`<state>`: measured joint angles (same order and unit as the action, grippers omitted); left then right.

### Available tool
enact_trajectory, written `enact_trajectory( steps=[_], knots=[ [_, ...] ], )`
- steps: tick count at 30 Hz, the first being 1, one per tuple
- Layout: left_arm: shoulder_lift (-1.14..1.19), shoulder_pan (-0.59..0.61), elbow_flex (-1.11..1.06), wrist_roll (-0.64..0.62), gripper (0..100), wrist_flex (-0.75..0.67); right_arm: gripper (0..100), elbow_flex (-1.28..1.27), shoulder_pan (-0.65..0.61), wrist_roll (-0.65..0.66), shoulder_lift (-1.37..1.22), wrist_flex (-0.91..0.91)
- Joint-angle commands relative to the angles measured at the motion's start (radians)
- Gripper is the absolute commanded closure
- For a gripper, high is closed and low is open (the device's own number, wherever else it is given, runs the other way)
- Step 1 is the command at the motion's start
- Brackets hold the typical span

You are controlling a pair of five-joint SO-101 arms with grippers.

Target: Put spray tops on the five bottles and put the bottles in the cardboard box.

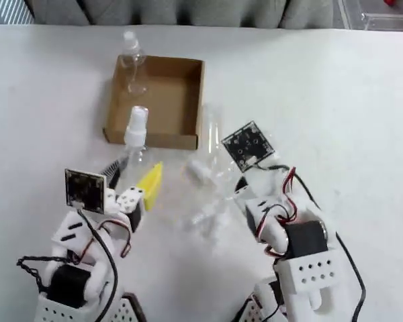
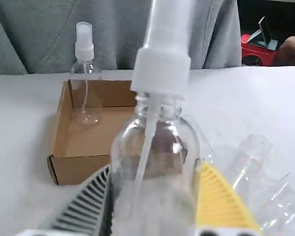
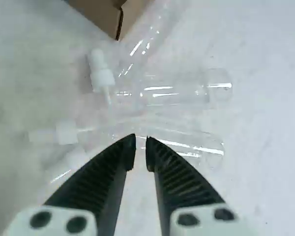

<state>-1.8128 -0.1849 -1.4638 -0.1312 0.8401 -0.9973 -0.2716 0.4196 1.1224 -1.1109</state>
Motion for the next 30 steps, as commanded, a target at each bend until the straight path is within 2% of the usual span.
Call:
enact_trajectory(
  steps=[1, 7, 14, 17, 21, 26, 30],
  knots=[
    [-0.013, 0.019, 0.098, -0.012, 98, 0.003, 98.4, -0.043, -0.001, -0.061, 0.018, 0.074],
    [0.064, 0.019, 0.150, -0.078, 98, 0.003, 98.4, -0.084, -0.027, -0.117, 0.039, 0.102],
    [0.433, 0.018, 0.397, -0.110, 98, -0.025, 98.4, -0.115, -0.133, -0.117, 0.278, 0.025],
    [0.558, 0.019, 0.460, -0.187, 98, -0.118, 98.4, -0.158, -0.170, -0.117, 0.384, 0.033],
    [0.634, 0.012, 0.437, -0.233, 98, -0.315, 98.4, -0.249, -0.251, -0.117, 0.506, 0.134],
    [0.657, 0.010, 0.367, -0.298, 98, -0.540, 98.4, -0.381, -0.404, -0.117, 0.621, 0.300],
    [0.659, 0.007, 0.307, -0.310, 98, -0.646, 98.4, -0.485, -0.535, -0.117, 0.687, 0.386]
  ],
)
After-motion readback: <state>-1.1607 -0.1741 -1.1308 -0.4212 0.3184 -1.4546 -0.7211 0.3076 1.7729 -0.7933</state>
